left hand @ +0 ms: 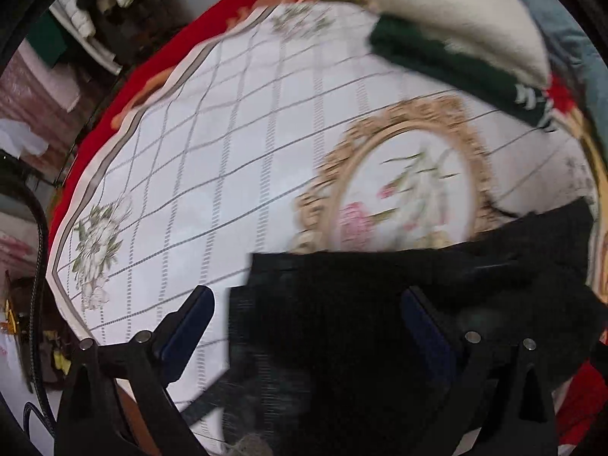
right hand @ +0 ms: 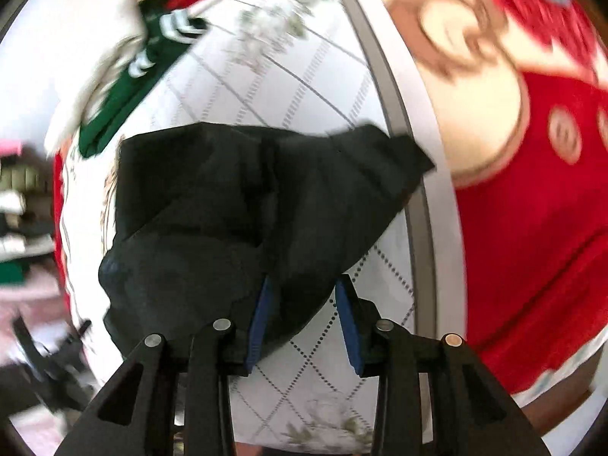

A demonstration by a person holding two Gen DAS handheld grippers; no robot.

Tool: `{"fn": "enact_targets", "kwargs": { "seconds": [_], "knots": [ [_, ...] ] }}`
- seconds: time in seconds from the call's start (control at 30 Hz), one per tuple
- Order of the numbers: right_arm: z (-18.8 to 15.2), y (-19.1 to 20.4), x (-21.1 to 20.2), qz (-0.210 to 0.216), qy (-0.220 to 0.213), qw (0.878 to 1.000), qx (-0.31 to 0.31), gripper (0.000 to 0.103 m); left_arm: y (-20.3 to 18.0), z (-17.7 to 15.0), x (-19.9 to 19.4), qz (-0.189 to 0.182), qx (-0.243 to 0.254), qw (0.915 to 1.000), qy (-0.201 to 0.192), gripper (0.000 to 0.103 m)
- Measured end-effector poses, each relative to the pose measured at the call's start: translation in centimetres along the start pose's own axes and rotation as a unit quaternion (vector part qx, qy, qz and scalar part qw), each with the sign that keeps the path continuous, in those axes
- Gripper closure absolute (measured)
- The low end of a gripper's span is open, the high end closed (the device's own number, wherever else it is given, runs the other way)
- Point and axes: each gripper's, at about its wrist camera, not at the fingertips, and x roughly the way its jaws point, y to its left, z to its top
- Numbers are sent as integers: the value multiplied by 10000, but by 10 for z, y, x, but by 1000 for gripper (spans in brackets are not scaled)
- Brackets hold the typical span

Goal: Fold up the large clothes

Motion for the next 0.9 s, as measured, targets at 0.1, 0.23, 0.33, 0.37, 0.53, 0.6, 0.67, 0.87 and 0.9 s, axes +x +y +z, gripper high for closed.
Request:
{"fn": "enact_targets", "kwargs": {
  "seconds": [0.1,0.23,0.33,0.37,0.53,0.6,0.67,0.87,0.9],
  "knots": [
    [9,57,-6,14,-201,9977,-644,66,-22,-8,-1,-277,-35,9996,13,2],
    [22,122,7,538,-325,9906,-1216,66,-63,-3,34,-220,-70,9994,266,2],
    [47,154,49,807,-21,9872,-1372,67,-67,3,64,-112,-128,9988,456,1],
    [50,162,61,787,57,9872,-1387,69,-65,6,73,-90,-188,9984,530,1],
    [79,190,125,189,280,9889,-1449,80,-46,13,85,-123,-391,9971,635,1],
    [85,192,136,39,371,9881,-1494,80,-42,13,78,-1,-356,9976,599,1],
    [90,193,132,88,489,9883,-1443,80,-37,11,61,36,-372,9981,492,1],
    [82,165,56,625,-63,9851,-1598,79,-50,0,11,-128,-237,9993,276,1],
    [81,160,40,703,-227,9839,-1628,79,-58,-2,7,-191,-179,9993,275,1]
  ]
}}
